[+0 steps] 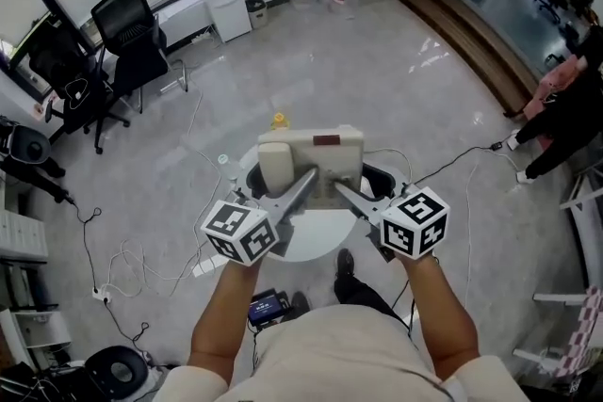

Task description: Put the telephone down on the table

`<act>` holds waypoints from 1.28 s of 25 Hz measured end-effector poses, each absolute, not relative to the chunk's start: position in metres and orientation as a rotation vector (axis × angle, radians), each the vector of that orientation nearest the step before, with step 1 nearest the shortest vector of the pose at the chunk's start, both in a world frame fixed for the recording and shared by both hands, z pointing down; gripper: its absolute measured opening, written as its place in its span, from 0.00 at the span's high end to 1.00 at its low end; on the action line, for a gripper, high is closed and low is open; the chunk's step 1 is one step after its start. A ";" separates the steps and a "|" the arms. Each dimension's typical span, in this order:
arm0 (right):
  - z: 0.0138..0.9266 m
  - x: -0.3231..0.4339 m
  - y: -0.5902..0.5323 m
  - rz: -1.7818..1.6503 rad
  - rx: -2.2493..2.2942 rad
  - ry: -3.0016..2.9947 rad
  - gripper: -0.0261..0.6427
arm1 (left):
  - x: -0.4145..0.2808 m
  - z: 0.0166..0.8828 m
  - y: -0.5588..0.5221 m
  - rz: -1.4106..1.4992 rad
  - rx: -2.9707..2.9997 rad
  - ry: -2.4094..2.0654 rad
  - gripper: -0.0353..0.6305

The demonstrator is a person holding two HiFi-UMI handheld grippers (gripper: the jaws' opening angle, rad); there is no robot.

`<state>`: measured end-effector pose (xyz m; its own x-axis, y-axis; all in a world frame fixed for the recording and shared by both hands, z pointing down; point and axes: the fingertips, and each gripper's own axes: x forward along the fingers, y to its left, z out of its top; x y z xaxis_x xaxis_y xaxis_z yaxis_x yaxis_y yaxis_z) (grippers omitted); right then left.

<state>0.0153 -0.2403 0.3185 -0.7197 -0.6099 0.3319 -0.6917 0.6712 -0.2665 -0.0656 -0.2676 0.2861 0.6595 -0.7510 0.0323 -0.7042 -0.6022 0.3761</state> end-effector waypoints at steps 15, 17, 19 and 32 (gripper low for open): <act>0.393 0.015 -0.296 0.656 0.970 -2.663 0.62 | -0.065 0.359 -0.322 -0.092 2.453 -1.191 0.39; 0.405 0.016 -0.300 0.669 0.962 -2.662 0.62 | -0.065 0.372 -0.327 -0.080 2.445 -1.191 0.39; 0.417 0.017 -0.304 0.682 0.955 -2.659 0.62 | -0.064 0.384 -0.331 -0.067 2.434 -1.191 0.39; 0.482 0.019 -0.318 0.774 0.917 -2.631 0.62 | -0.062 0.452 -0.346 0.010 2.351 -1.181 0.39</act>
